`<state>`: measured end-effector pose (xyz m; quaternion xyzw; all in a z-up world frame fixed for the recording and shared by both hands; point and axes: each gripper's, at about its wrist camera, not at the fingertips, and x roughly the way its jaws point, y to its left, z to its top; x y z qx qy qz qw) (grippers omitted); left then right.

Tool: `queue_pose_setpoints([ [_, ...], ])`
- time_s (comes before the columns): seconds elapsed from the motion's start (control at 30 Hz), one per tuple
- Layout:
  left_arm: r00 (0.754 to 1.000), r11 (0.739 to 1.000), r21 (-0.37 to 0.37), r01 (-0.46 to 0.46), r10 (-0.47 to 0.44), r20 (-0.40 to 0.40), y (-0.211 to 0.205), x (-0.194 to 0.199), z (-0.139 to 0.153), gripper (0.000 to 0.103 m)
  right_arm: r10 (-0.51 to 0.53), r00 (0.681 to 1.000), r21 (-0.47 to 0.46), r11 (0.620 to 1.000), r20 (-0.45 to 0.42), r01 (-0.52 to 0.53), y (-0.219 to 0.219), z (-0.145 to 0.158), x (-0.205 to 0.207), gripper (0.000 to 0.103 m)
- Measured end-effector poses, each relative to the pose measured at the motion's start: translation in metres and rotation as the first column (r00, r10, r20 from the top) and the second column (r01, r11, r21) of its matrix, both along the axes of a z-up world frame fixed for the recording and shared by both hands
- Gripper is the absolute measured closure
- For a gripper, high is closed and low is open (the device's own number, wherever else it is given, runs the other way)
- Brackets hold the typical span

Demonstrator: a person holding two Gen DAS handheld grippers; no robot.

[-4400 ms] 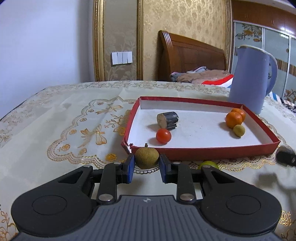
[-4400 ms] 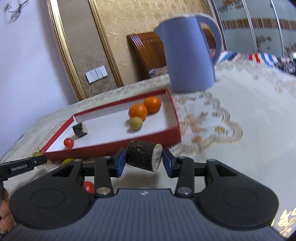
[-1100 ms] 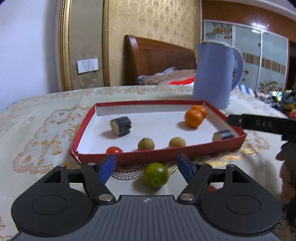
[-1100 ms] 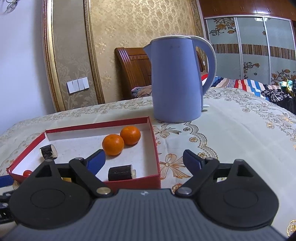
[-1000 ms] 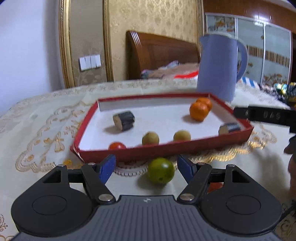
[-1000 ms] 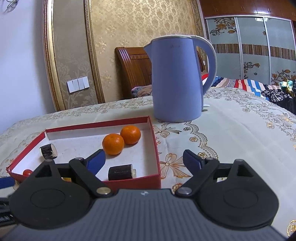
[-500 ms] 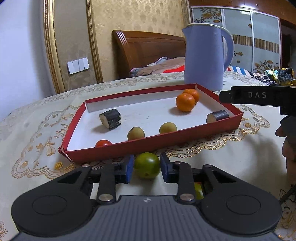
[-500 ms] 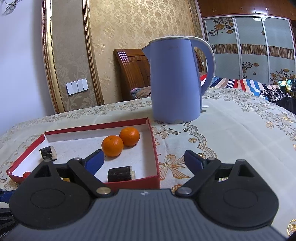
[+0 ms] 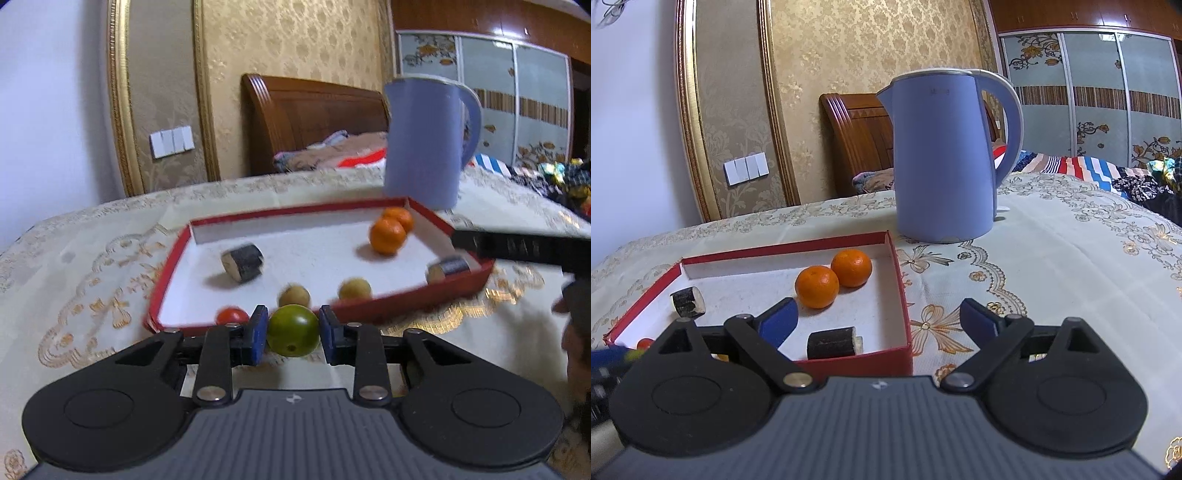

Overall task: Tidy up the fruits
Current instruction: 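Close the left gripper on the green tomato, then carry the green tomato into the lid and open the left gripper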

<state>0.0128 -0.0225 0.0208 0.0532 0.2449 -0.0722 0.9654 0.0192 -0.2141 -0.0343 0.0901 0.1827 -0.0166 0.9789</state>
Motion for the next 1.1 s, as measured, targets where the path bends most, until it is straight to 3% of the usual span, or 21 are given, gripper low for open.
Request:
queue_pose_setpoints([
  [0.2, 0.999, 0.998, -0.048, -0.051, 0.051, 0.003, 0.011, 0.031, 0.013, 0.074, 0.001, 1.000, -0.001, 1.000, -0.010, -0.001, 0.001, -0.001, 0.002, 0.009],
  [0.5, 0.986, 0.986, 0.013, -0.163, 0.164, -0.026, 0.019, 0.072, 0.000, 0.074, 0.011, 1.000, -0.003, 1.000, -0.016, -0.011, 0.002, -0.001, 0.002, 0.009],
  [1.1, 0.971, 0.971, 0.065, -0.229, 0.233, -0.050, 0.020, 0.088, -0.013, 0.074, 0.012, 1.000, -0.004, 1.000, -0.018, -0.012, 0.003, 0.000, 0.001, 0.007],
])
